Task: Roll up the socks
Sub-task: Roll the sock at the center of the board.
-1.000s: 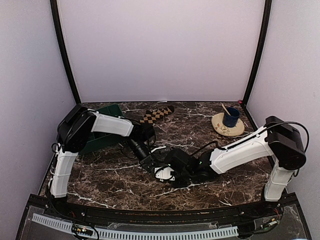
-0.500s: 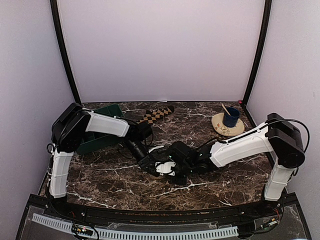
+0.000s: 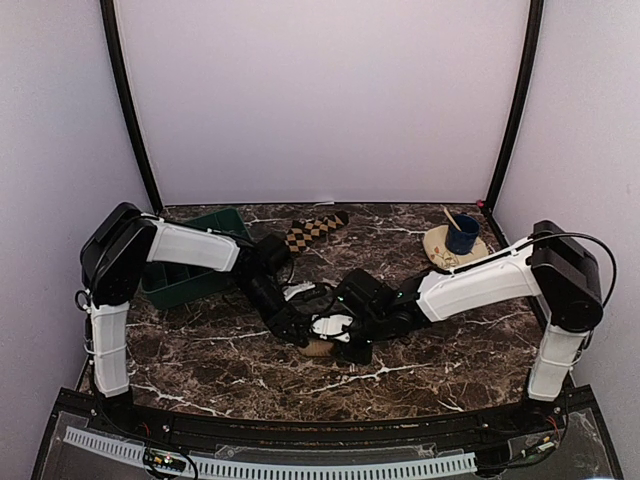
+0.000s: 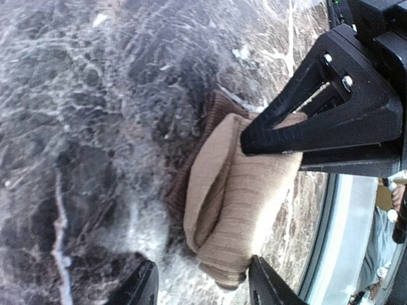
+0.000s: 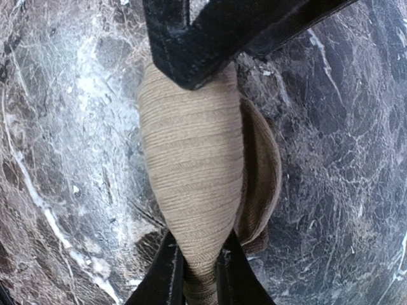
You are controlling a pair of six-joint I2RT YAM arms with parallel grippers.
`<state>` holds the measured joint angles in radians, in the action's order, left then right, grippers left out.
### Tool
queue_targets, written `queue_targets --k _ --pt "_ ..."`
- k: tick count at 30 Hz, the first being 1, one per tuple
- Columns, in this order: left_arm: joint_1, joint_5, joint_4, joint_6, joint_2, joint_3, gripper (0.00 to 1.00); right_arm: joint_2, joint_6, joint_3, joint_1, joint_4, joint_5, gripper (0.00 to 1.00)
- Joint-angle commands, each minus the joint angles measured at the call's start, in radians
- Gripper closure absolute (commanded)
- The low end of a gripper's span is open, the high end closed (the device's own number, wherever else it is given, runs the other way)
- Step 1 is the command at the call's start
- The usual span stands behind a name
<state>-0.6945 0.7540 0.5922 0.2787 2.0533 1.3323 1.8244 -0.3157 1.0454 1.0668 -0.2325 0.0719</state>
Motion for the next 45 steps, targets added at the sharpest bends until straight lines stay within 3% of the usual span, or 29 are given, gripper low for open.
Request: queue_targets --k 1,14,27,36,45 --pt "0.009 -0.106 -0.068 -0.042 -0.076 -0.058 0.49 0.042 0.023 0.039 -0.014 -0.052 0.074 0.98" --pt "0.007 -0.218 -0.401 -0.189 -0.266 -0.307 0.51 0.106 0.017 0.1 -0.065 -0.126 0.212 0.98" --pt "-0.076 -0.352 -0.639 -0.188 -0.503 -0.52 0.52 0.16 0.007 0.213 -0.11 -0.229 0.307 0.99" --pt "-0.214 -0.447 -0.719 -0.163 -0.512 -0.605 0.53 0.185 0.009 0.232 -0.119 -0.257 0.354 0.99" --pt "-0.265 -0.551 -0.786 -0.104 -0.497 -0.617 0.5 0.198 0.004 0.243 -0.12 -0.28 0.374 0.99"
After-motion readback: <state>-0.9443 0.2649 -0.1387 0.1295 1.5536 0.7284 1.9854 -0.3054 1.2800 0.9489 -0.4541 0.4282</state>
